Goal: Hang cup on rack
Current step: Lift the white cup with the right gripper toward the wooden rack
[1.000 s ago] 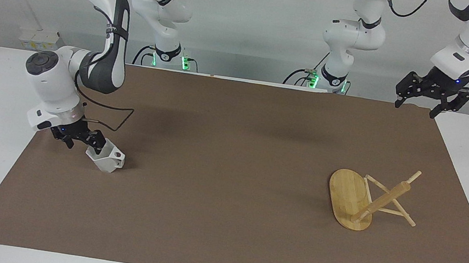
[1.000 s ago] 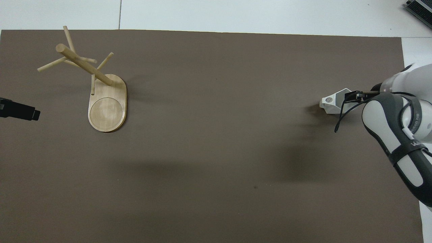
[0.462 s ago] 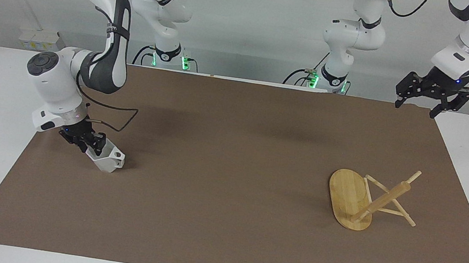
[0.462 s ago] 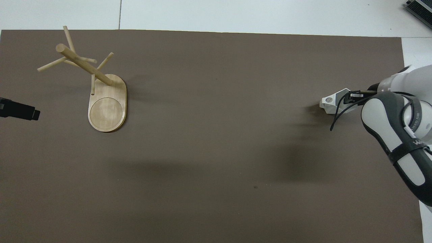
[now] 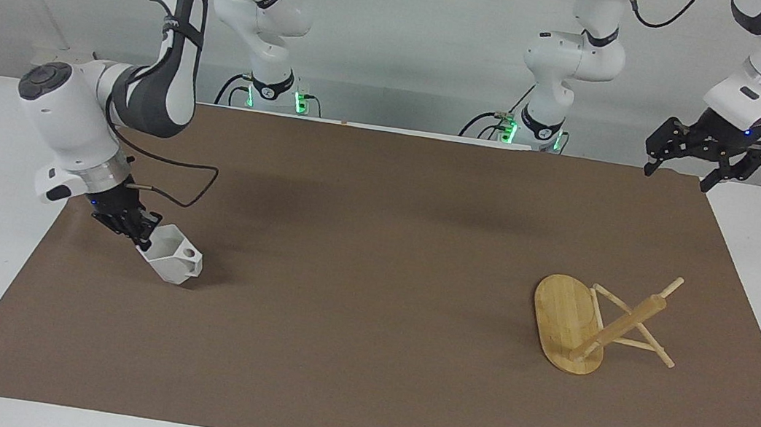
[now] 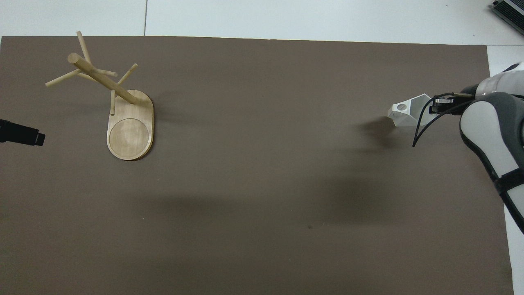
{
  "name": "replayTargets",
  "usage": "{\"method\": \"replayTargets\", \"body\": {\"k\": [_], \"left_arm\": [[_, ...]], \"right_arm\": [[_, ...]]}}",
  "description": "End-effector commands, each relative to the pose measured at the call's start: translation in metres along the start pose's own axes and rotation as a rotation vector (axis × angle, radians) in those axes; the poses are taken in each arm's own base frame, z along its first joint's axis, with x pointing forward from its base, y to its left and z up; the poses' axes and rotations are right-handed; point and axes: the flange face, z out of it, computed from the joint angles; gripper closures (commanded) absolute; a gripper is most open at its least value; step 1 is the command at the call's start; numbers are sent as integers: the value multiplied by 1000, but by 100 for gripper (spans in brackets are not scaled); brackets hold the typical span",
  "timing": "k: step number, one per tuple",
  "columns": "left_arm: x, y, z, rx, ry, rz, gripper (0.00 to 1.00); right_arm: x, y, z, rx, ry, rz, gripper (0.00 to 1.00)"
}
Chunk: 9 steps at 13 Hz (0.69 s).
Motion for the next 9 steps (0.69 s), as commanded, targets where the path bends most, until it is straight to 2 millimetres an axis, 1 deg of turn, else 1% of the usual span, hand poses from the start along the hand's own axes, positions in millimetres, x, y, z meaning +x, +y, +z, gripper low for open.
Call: {"method": "replayTargets", "body": {"k": [1, 3, 4, 5, 6, 7, 9], "left_arm": [[-6, -3, -3, 17, -2, -14, 0], [-7, -6, -5, 19, 6, -22, 0], [-8, -10, -4, 19, 3, -31, 0], [-8, -11, -4, 18, 0, -34, 0], [-8, -12, -4, 18, 2, -40, 0], [-9, -14, -4, 18, 2, -50, 0], [-8, -14, -3, 21, 8, -86, 0]], "right_arm": [[5, -19, -43, 79, -28, 11, 100], [0, -47, -85, 289, 31, 61, 100], [-4, -67, -106, 376, 57, 61, 100], [-7, -78, -120, 442, 76, 67, 100], [-9, -97, -124, 526, 71, 71, 100], [-11, -125, -128, 632, 67, 74, 100], [-20, -178, -128, 740, 40, 39, 100]]}}
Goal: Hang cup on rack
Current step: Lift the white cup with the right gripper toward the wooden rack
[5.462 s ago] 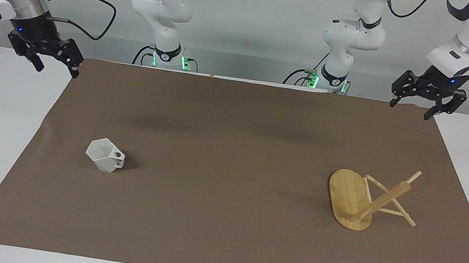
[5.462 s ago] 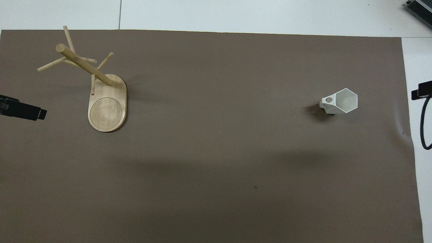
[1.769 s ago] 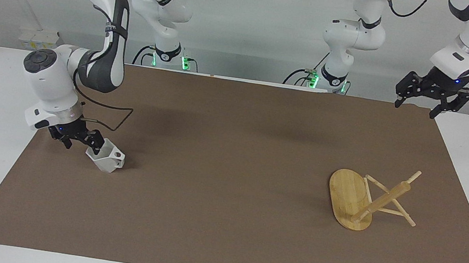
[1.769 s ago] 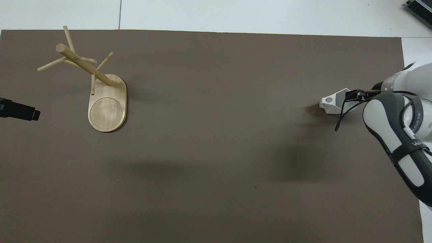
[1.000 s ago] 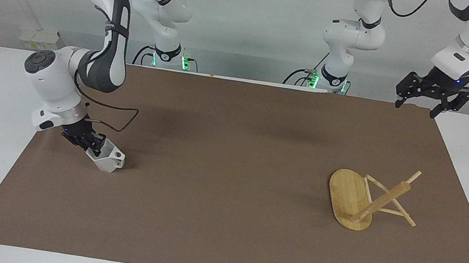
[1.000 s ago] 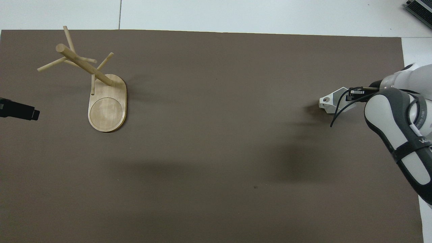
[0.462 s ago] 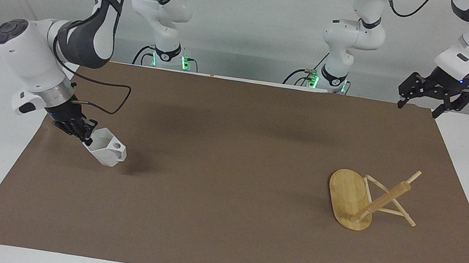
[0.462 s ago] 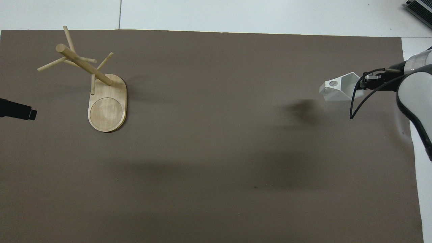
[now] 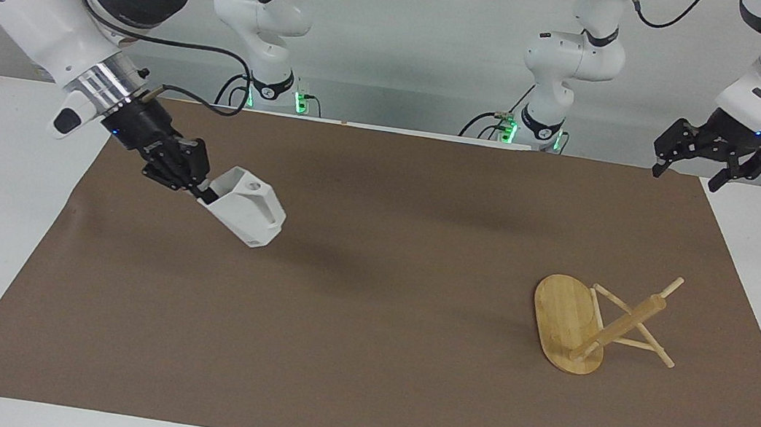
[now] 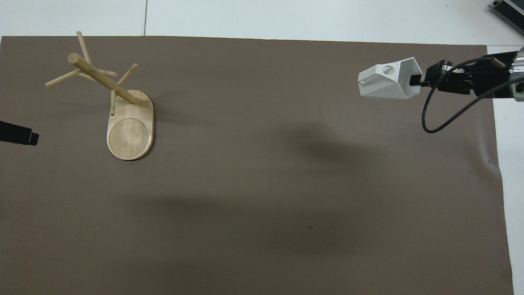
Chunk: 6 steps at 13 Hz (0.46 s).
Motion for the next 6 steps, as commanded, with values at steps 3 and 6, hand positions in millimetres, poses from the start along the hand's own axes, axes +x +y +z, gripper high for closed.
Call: {"method": "replayTargets", "body": {"k": [3, 6], "left_arm": [[1, 6, -3, 4, 44, -151, 0], [9, 22, -3, -95, 61, -331, 0]], "right_arm": [[-29, -80, 67, 219, -70, -9, 100], [-70, -149, 133, 280, -92, -5, 100]]}}
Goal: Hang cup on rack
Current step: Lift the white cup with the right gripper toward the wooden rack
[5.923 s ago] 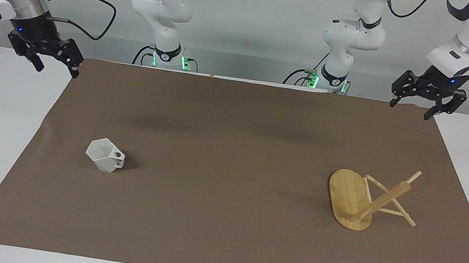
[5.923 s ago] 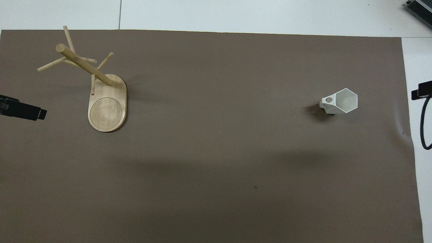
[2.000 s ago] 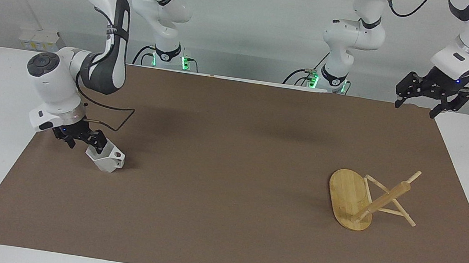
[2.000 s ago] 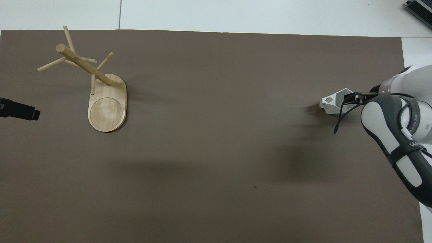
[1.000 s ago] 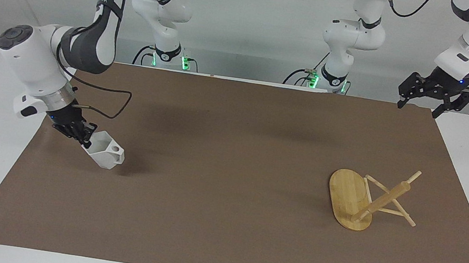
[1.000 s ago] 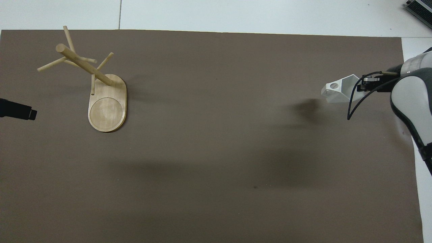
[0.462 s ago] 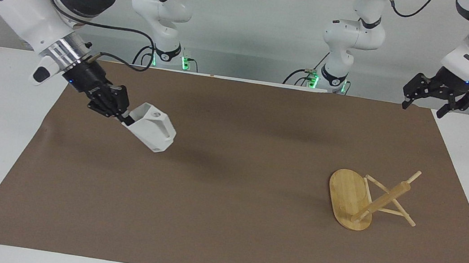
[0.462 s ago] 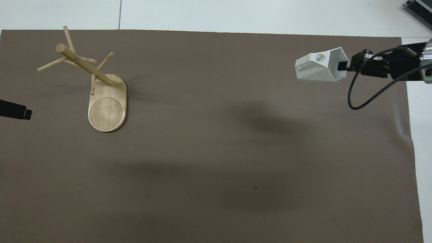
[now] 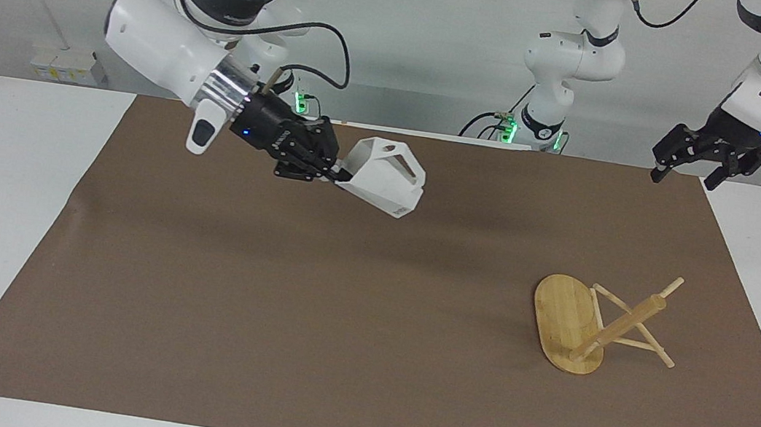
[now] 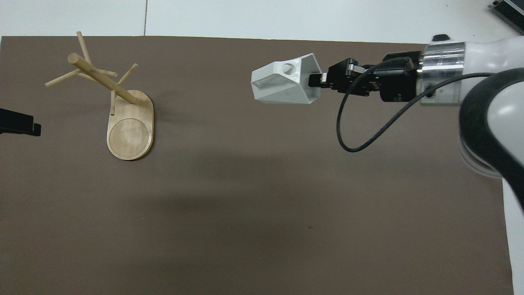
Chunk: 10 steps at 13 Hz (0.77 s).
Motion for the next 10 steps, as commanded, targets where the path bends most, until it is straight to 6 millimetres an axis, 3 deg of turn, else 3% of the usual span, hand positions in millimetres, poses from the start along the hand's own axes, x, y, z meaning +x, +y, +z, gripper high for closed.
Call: {"method": "replayTargets", "body": {"k": [1, 2, 5, 7, 10], "left_arm": [[2, 16, 1, -80, 22, -177, 0], [4, 21, 1, -111, 25, -240, 0], [9, 41, 0, -208, 16, -472, 0], [14, 59, 8, -266, -36, -624, 0], [24, 74, 15, -345, -87, -899, 0]], "right_arm": [[-25, -38, 67, 47, 20, 69, 100], [-36, -48, 87, 48, 22, 89, 100], [-63, -71, 123, 52, 12, 122, 100], [-76, -89, 137, 87, 34, 158, 100], [-80, -92, 140, 110, 38, 180, 100]]}}
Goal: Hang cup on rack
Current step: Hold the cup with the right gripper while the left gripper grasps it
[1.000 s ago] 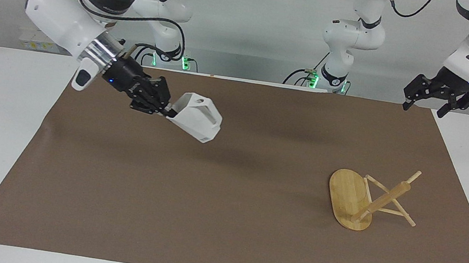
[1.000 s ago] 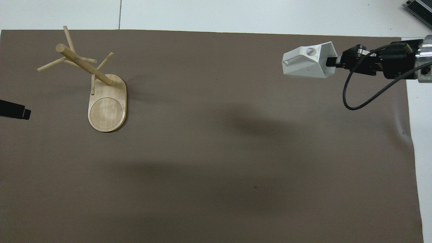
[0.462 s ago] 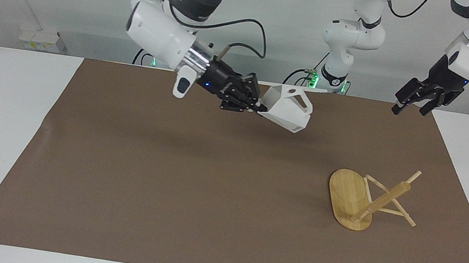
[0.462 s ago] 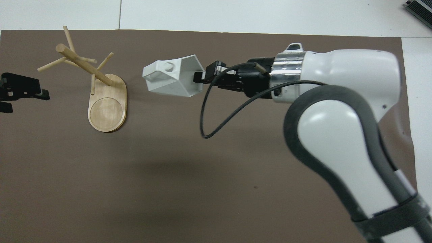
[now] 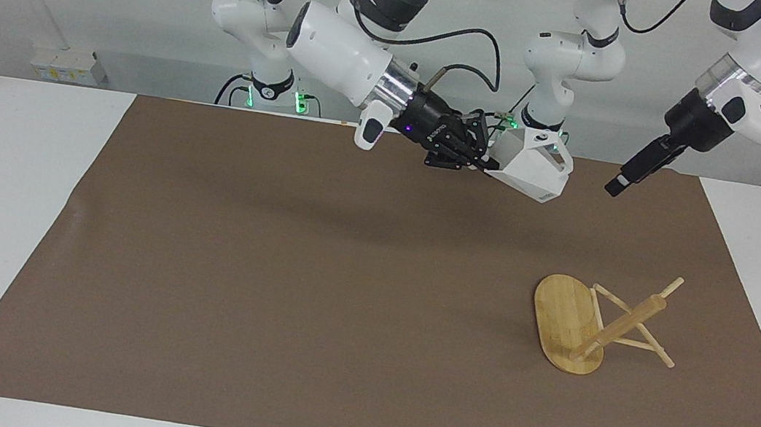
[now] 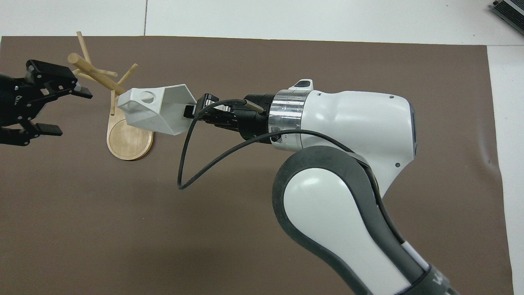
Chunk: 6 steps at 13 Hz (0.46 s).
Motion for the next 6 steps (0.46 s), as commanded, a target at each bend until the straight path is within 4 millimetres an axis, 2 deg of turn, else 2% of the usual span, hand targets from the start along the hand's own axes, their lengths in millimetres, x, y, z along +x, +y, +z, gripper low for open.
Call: {"method": "replayTargets", "body": {"k": [1, 6], "left_arm": [[4, 11, 20, -34, -55, -265, 0], [2, 23, 38, -30, -143, -652, 0]], "right_arm": [[1, 1, -3, 19, 0, 38, 100], [1, 5, 0, 13, 3, 44, 100]]}}
